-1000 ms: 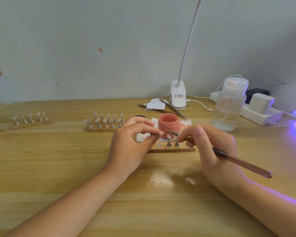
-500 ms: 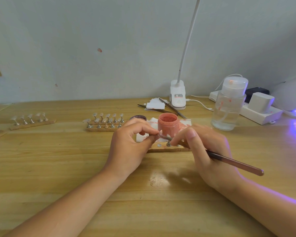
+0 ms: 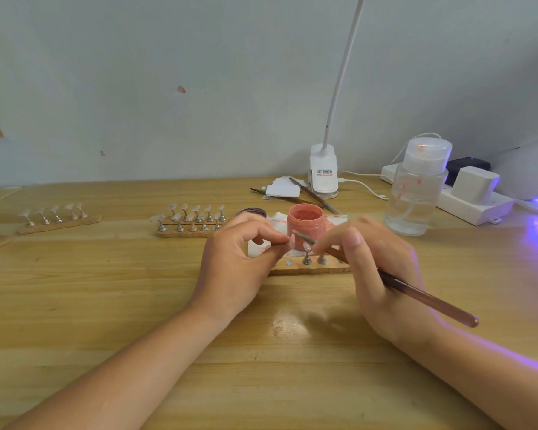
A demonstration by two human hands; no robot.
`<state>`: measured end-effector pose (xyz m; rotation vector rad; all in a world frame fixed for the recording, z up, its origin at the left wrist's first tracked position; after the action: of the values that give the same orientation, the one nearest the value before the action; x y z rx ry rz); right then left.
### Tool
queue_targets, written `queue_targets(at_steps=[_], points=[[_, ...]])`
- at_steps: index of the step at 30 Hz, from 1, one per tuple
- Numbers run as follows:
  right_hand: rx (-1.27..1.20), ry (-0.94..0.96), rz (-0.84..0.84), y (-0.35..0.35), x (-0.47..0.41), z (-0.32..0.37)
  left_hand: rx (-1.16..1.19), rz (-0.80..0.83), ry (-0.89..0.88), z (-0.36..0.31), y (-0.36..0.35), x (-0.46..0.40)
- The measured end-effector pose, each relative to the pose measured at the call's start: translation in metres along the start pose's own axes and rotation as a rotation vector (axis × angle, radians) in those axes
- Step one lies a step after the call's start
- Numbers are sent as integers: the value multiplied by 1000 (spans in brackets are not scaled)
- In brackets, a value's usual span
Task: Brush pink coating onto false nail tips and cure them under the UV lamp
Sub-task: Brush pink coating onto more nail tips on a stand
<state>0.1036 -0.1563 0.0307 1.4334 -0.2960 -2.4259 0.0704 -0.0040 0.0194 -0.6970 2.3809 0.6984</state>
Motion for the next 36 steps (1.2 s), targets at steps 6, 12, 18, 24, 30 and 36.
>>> queue_targets(at_steps=[6,12,18,24,30,36], points=[[-98,7,-16,3,2,-1,2,-13,34,3,1,0],[-102,-79,-66,6,-3,-6,16,-5,60,4,2,0],[63,-22,31,-2,-1,-2,18,-11,43,4,2,0],[97,3,43,-5,-1,-2,22,-14,33,4,2,0],[79,53,38,-5,1,1,12,-12,46,6,1,0],[77,69,31,-5,0,1,6,-10,39,4,1,-1]])
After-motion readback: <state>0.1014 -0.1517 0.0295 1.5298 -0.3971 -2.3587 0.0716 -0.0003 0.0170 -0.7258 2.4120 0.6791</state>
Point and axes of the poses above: each hand's wrist, its own x-axis away from the middle knuckle, its own y-axis out of the back of the hand, z = x × y, the point moved 9 cm from there along -x, towards the middle knuckle, and after that the axes turned 1 degree about z, right-handed, at the moved point
